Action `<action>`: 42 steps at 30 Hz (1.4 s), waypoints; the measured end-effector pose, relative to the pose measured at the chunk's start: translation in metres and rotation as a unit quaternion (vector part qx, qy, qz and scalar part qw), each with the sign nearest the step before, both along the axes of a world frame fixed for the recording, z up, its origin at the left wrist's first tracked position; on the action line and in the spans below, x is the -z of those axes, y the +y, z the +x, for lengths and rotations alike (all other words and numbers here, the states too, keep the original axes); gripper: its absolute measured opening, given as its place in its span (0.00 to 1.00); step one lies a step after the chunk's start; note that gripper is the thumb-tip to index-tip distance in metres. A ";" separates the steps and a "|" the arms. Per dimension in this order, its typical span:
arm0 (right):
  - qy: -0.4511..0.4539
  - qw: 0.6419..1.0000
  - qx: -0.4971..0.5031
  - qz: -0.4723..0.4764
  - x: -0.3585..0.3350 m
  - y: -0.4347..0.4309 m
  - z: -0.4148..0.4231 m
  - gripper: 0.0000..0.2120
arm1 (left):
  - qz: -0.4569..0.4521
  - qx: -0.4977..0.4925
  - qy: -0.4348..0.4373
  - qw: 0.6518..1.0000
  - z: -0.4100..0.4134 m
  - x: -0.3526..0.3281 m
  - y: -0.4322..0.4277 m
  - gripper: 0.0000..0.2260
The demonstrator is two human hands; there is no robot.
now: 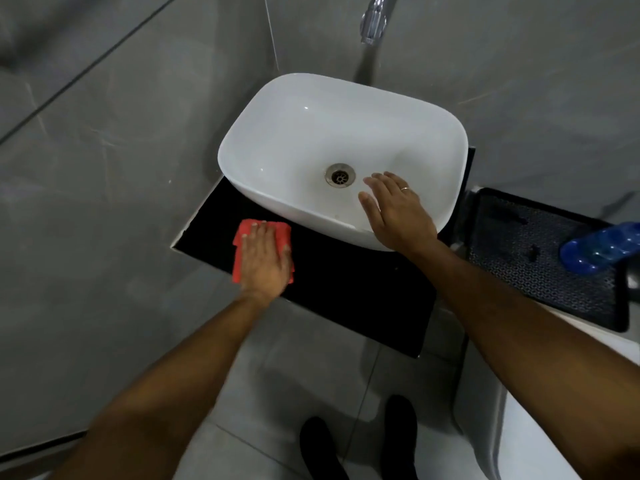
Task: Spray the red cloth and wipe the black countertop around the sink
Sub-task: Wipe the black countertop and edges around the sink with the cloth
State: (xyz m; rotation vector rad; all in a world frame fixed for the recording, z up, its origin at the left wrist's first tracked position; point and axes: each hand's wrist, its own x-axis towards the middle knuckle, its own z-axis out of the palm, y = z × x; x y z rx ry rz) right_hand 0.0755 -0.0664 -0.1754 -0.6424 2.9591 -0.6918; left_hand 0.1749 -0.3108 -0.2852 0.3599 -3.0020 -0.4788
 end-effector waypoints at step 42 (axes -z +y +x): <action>0.022 0.999 -0.041 0.007 0.005 0.003 -0.005 0.26 | -0.191 0.352 0.004 0.916 0.034 -0.008 -0.167 0.17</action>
